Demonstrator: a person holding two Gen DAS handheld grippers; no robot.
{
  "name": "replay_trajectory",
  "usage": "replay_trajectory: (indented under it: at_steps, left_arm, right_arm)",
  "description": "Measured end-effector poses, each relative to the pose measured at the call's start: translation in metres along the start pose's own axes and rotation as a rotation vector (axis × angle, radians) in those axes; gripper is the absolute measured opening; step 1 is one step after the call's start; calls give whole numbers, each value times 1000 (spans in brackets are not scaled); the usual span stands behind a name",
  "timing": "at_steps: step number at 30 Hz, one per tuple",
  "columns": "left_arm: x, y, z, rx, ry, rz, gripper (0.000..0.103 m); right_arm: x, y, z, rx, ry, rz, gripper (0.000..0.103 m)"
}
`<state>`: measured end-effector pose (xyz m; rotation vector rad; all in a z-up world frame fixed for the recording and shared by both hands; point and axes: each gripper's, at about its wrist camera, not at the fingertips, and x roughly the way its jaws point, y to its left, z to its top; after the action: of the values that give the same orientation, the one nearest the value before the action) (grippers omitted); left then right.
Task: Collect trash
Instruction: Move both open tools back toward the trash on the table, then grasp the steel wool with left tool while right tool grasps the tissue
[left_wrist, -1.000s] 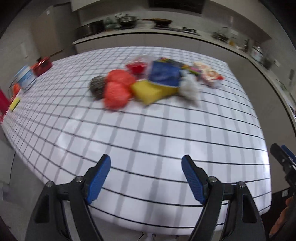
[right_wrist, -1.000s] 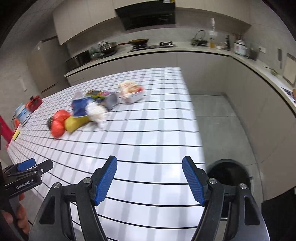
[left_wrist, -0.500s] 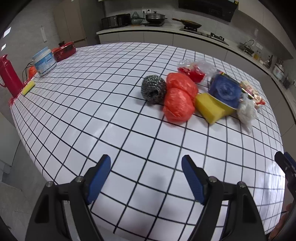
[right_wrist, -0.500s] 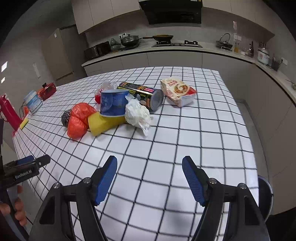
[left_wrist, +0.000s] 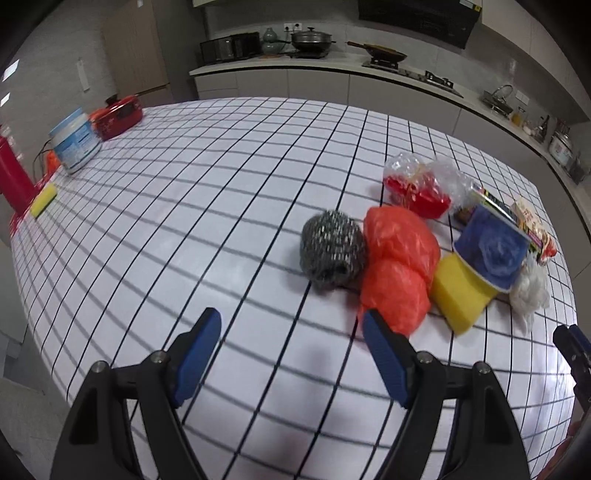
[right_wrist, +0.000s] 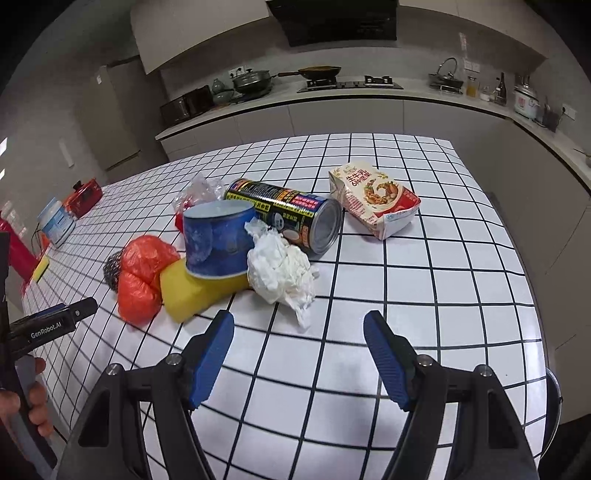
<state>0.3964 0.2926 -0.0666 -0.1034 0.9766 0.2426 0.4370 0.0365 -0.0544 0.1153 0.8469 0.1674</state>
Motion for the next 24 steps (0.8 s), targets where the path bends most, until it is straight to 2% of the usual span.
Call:
replay_trajectory:
  at_steps: [10,16,24]
  left_arm:
    - [42,-1,38,101,19,-108,80]
    - [51,-6,45,146,30,-154,80]
    - [52,-10,53,163,26,-174,80]
  right_arm:
    - [14,13,18,105,-20,-116,74]
    - [23,14,25,151,-20,-121,74]
    - [32,15,30,175,-23,-132,74]
